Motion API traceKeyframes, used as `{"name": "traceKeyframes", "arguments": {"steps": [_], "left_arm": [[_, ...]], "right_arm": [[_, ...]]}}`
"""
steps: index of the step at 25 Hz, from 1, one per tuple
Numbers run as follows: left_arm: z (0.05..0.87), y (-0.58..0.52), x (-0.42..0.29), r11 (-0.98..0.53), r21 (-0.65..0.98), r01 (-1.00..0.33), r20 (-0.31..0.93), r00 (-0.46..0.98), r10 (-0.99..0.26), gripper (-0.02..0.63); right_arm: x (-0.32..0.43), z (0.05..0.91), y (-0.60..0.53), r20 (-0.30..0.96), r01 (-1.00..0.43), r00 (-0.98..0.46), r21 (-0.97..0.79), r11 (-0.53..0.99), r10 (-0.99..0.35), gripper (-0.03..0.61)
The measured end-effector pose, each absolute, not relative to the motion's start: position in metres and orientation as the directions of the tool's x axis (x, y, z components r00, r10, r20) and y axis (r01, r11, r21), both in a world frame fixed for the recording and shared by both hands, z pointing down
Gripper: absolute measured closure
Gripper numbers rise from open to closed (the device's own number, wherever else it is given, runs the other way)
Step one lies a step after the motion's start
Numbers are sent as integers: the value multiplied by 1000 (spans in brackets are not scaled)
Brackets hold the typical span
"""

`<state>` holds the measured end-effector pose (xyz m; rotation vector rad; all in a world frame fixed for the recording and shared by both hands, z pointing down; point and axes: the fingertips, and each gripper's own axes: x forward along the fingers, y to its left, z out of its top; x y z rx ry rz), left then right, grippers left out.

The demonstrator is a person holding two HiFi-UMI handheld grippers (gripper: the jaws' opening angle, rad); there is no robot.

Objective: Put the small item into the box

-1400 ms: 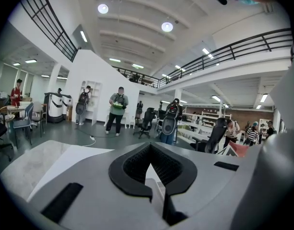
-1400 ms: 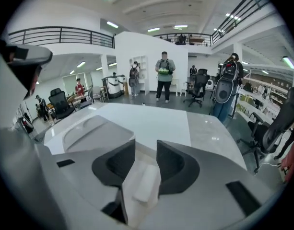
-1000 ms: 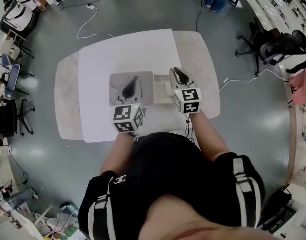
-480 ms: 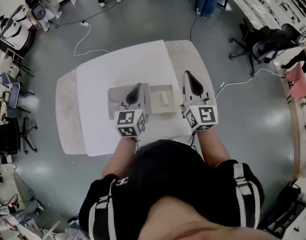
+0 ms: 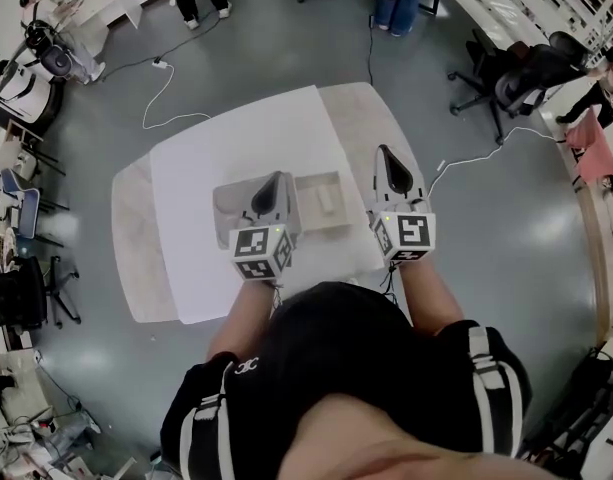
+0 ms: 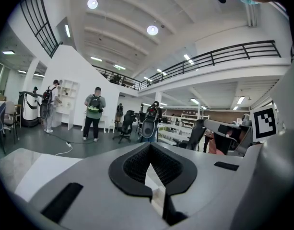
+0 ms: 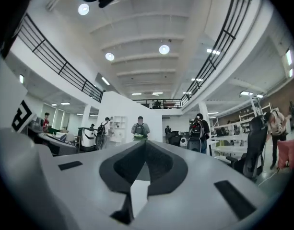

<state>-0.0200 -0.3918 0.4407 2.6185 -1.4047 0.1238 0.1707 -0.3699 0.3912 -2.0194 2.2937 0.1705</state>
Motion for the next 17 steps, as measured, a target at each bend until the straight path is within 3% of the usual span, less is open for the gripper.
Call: {"name": "traceKeyframes", "arguments": {"steps": [17], "left_arm": [[439, -388, -11, -563, 117, -818, 150, 575, -804, 609]], "right_arm": [[172, 395, -363, -115, -992, -126, 27, 124, -985, 566]]}}
